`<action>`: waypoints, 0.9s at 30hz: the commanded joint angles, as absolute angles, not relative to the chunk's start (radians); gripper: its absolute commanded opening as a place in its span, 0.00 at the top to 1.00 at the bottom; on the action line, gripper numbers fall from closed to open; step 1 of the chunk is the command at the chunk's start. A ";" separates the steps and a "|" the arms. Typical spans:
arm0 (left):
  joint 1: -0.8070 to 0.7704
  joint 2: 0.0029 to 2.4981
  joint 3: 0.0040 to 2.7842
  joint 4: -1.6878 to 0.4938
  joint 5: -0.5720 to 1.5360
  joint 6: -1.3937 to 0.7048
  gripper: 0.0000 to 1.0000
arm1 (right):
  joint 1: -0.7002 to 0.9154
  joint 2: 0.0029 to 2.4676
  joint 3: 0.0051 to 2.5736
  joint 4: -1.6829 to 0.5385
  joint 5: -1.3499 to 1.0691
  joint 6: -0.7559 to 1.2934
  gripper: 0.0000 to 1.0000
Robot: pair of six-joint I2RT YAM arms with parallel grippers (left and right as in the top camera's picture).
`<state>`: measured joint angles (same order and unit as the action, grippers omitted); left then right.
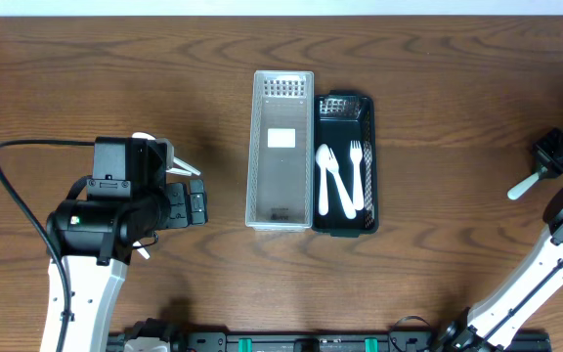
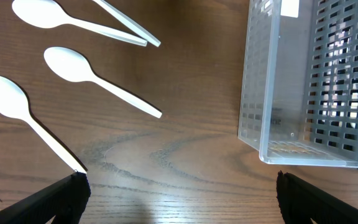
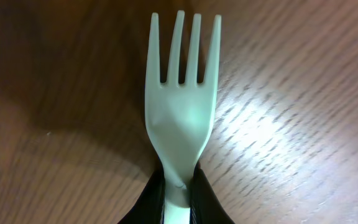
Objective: Pack container
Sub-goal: 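Carry the fork into the green basket and release it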
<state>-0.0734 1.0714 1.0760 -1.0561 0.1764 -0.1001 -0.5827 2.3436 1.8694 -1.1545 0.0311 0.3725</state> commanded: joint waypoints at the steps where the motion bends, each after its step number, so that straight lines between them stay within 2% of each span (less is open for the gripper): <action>1: -0.068 1.069 1.090 -1.061 0.168 -0.087 0.02 | -0.507 2.257 1.864 -1.155 0.041 0.341 0.99; 7: -0.068 1.069 1.090 -1.061 0.168 -0.087 0.02 | -0.308 2.016 1.864 -1.151 0.039 0.316 0.99; 14: -0.068 1.069 1.090 -1.061 0.168 -0.087 0.02 | 0.035 1.806 1.864 -1.139 0.021 0.327 0.99; 19: -0.068 1.069 1.090 -1.062 0.168 -0.087 0.02 | 0.237 1.810 1.864 -1.125 0.048 0.382 0.99; 27: -0.068 1.069 1.090 -1.062 0.168 -0.087 0.02 | 0.354 1.973 1.842 -1.143 0.044 0.407 0.99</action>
